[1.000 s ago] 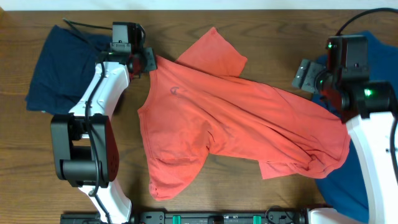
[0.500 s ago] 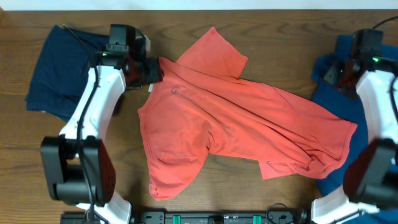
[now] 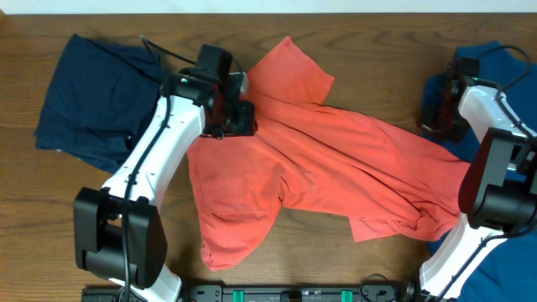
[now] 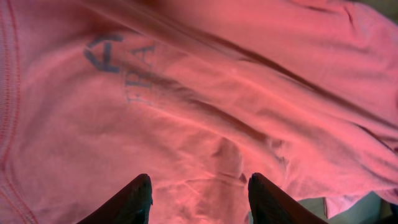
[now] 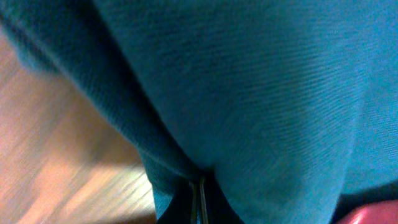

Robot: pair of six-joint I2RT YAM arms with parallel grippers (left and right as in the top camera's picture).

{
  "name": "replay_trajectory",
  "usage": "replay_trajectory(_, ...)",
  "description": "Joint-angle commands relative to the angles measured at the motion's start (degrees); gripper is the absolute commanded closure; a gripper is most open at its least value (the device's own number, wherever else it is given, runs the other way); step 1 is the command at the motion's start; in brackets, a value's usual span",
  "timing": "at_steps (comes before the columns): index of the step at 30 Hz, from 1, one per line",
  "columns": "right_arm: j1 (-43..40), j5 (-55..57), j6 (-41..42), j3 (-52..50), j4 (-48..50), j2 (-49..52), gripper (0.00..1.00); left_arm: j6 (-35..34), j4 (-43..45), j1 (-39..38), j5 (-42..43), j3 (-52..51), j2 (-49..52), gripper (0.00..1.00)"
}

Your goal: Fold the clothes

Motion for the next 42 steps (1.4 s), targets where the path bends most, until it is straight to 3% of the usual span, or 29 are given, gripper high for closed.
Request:
replay_trajectory(1, -7.1, 18.2, 2.1, -0.4, 2.4, 3.8, 0.99, 0.7, -1.0, -0.6, 0.3, 0.3, -0.3, 0.48)
replay_trajectory(3, -10.6, 19.3, -0.3, 1.2, 3.7, 3.7, 0.99, 0.7, -1.8, -0.6, 0.3, 0.3, -0.3, 0.48)
replay_trajectory(6, -15.8, 11.5, -4.6, 4.7, 3.9, 3.6, 0.98, 0.7, -1.9, -0.6, 0.3, 0.3, -0.3, 0.45)
replay_trajectory(9, -19.8, -3.4, -11.2, 8.7, 3.5, 3.4, 0.68, 0.7, -1.7, -0.6, 0.1, 0.3, -0.3, 0.43)
replay_trajectory(10, -20.5, -7.0, -12.7, 9.7, 3.1, 3.1, 0.62, 0.8, -1.7, -0.6, 0.1, 0.3, -0.3, 0.43)
replay_trajectory(16, -21.6, -25.0, -20.8, 12.4, 0.5, -3.0, 0.48, 0.8, -1.3, -0.6, -1.4, 0.3, -0.2, 0.37)
replay_trajectory(22, -19.3, -38.2, -21.7, 12.4, -3.5, -10.2, 0.39, 2.7, -0.2, -0.6, -1.9, 0.3, -0.2, 0.37)
replay_trajectory(23, -18.3, -38.8, -21.7, 12.4, -5.1, -10.8, 0.39, 2.7, 0.0, -0.6, -1.8, 0.3, -0.2, 0.36)
replay_trajectory(25, -15.7, -39.1, -21.7, 12.4, -9.0, -11.1, 0.41, 2.7, 0.7, -0.5, -1.8, 0.3, -0.2, 0.18)
replay_trajectory(27, -12.3, -39.0, -21.7, 11.7, -12.3, -11.0, 0.45, 2.7, 0.9, -0.5, -1.8, 0.3, -0.2, 0.11)
replay_trajectory(34, 1.6, -37.1, -22.4, 3.8, -9.5, -10.6, 0.55, 2.7, -0.1, -0.5, -6.9, 0.3, -0.2, 0.11)
replay_trajectory(40, 13.0, -23.0, -14.9, -4.6, 2.4, -9.7, 0.99, 2.7, -0.9, -0.5, -7.5, 0.3, -0.2, 0.11)
replay_trajectory(42, 15.6, -20.1, -11.6, -6.5, 6.0, -8.9, 0.99, 2.7, -1.0, -0.5, -7.5, 0.3, -0.2, 0.11)
